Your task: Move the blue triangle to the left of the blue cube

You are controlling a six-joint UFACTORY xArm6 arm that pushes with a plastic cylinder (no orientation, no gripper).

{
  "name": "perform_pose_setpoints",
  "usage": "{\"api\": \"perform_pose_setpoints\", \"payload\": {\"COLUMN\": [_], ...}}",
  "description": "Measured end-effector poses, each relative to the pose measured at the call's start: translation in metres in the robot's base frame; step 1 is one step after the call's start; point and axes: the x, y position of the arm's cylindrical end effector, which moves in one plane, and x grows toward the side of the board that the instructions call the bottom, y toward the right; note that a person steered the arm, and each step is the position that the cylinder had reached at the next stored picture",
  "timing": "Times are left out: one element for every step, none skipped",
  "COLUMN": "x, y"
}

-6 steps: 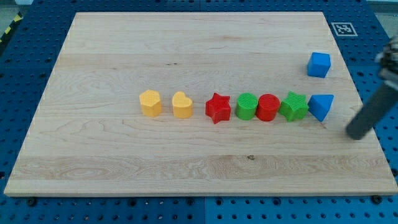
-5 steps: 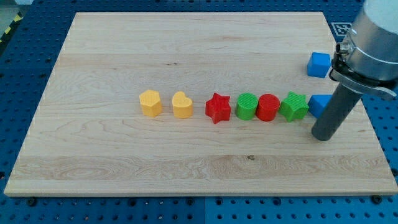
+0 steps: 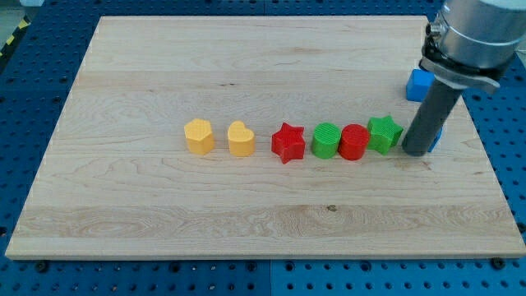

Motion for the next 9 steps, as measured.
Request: {"api": "perform_pose_setpoints", "payload": {"x": [0.017, 0.004, -0.019, -0.044, -0.064, -0.079, -0.101, -0.114, -0.078], "y": [0.024, 0.032, 0.023, 0.021, 0.019, 0.017, -0.001, -0.021, -0.014]}}
